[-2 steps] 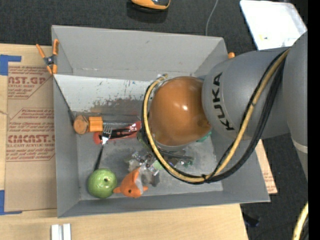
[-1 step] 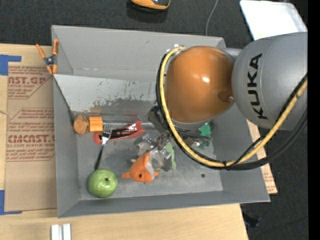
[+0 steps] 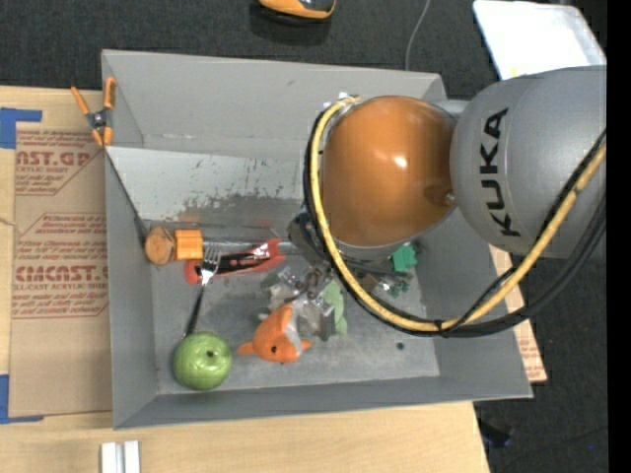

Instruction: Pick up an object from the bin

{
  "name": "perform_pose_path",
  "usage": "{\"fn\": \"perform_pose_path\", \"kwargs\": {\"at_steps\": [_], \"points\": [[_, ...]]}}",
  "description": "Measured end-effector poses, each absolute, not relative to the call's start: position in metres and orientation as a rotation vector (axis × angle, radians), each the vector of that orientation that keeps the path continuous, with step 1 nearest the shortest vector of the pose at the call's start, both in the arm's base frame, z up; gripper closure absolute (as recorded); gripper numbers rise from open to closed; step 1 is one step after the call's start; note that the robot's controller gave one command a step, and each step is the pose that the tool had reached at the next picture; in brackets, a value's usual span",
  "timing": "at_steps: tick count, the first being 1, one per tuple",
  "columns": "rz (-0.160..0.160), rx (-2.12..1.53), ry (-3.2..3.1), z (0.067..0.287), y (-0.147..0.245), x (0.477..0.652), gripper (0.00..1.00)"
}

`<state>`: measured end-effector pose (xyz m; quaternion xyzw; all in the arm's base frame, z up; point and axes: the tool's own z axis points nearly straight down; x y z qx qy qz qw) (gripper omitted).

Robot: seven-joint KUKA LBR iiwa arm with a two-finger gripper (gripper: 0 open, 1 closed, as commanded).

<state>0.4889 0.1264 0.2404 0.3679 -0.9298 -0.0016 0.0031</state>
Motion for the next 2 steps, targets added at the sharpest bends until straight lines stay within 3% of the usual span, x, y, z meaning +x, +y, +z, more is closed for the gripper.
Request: {"fn": "perform_pose_path", "kwargs": {"at_steps": [1, 2], "points": [[-0.002, 1.543, -2.737, 0.202, 0.123, 0.494, 1.0], [-0.007, 1.604, -2.698, 0.157, 0.15, 0.491, 1.0]]}}
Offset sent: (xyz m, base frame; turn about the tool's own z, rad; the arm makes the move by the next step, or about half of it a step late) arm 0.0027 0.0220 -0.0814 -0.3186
